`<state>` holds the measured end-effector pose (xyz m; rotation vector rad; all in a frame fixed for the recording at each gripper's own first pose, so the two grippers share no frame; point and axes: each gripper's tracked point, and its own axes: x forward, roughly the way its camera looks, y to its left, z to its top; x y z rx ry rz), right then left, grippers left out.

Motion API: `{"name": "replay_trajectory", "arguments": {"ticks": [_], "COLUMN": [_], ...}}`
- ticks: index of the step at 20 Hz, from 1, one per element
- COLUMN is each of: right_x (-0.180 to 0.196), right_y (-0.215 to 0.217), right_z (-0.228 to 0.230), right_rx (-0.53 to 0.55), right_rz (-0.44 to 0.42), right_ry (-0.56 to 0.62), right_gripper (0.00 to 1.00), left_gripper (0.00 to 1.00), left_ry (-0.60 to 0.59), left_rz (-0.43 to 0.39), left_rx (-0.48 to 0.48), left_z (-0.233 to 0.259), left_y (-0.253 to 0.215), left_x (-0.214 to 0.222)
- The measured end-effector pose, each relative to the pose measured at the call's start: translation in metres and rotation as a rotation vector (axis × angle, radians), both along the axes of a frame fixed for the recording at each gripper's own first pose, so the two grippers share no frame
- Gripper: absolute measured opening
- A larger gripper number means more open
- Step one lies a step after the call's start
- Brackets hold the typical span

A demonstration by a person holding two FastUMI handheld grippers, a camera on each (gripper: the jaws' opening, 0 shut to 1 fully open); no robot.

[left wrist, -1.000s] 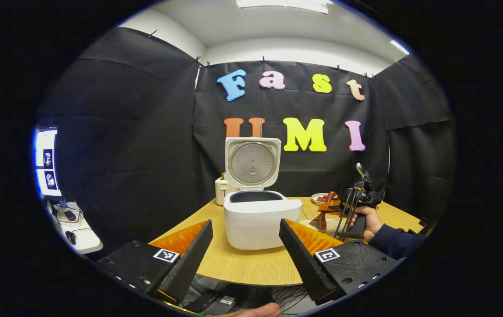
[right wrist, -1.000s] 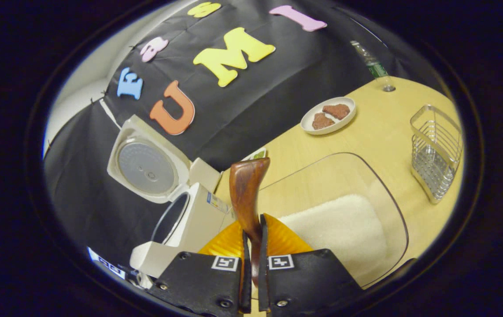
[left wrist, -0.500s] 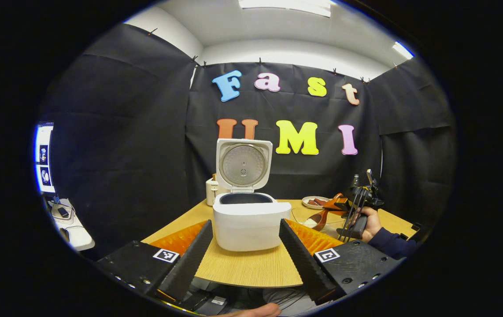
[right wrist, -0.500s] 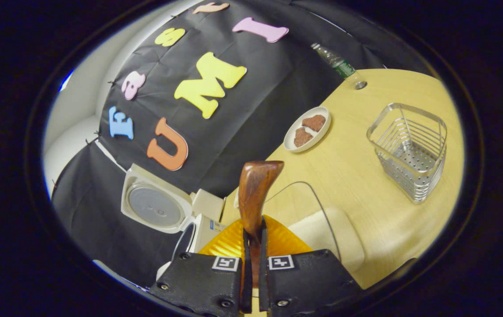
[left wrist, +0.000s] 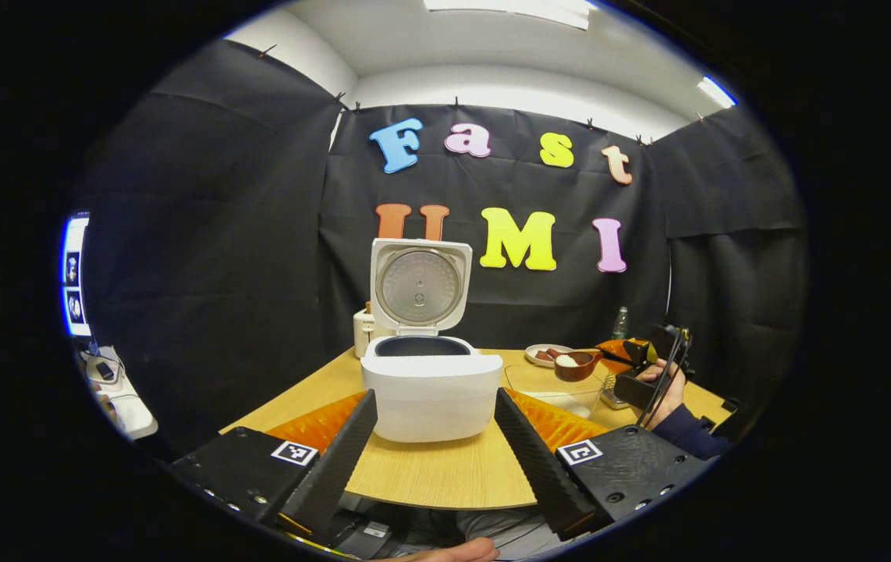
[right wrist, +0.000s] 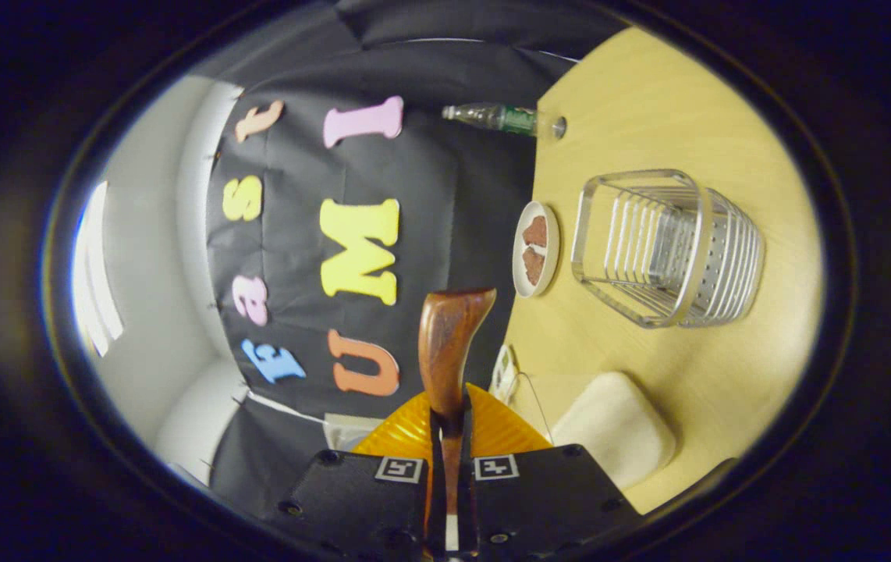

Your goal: Close the left gripper, press the button to open the rice cooker; take a wooden spoon from the chopstick holder with the right hand, scoop a spoonful of rice and pour it into the rice cooker, then put the wooden spoon back into the chopstick holder.

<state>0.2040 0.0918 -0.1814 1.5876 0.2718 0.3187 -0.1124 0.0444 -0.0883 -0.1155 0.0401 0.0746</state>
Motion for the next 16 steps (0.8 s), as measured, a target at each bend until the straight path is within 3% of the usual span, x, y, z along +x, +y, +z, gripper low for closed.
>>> {"name": "replay_trajectory", "arguments": {"ticks": [3,12,16], "right_x": [-0.003,0.003,0.019], "right_y": [0.007,0.071,0.116], "right_z": [0.019,0.054,0.069], "right_rx": [0.070,-0.006,-0.120], "right_rz": [0.034,0.104,0.135], "right_ry": [-0.033,-0.047,-0.060], "right_gripper": [0.11,0.11,0.11], "left_gripper": [0.95,0.94,0.94], "left_ry": [-0.009,-0.019,-0.037], "left_rz": [-0.031,-0.009,0.003], "left_rx": [0.005,0.031,0.037], "left_z": [0.003,0.004,0.012], "left_y": [-0.003,0.020,0.034], "left_x": [-0.001,-0.014,-0.022]}}
